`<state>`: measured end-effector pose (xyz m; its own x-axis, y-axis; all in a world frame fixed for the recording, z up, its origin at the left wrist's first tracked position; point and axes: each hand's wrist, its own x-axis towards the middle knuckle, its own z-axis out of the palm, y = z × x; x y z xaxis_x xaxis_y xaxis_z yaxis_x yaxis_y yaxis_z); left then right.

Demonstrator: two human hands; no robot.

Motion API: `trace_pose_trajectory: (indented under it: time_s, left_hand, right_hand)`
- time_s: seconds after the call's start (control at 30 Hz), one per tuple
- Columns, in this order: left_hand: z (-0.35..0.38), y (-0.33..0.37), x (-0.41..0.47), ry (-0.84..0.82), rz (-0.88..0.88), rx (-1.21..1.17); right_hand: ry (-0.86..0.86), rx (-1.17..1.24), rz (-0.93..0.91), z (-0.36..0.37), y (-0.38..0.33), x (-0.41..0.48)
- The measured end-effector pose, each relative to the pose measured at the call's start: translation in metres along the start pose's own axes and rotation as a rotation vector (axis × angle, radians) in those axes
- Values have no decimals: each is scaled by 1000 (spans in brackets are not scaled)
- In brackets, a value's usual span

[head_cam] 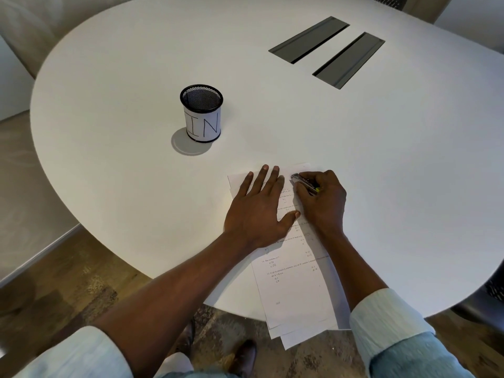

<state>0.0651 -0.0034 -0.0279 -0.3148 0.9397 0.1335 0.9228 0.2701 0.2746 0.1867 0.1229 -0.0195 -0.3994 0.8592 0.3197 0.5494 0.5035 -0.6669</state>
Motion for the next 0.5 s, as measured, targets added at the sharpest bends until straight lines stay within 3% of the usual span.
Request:
trace_pose_trajectory:
  time_s: [0.2, 0.5]
  left_hand:
    - [2, 0, 1, -7, 11, 21]
    - [3, 1, 1, -5, 3, 12]
  right_hand:
    - [63, 134, 154, -4, -2, 1]
    - [47, 82, 98, -3, -4, -1]
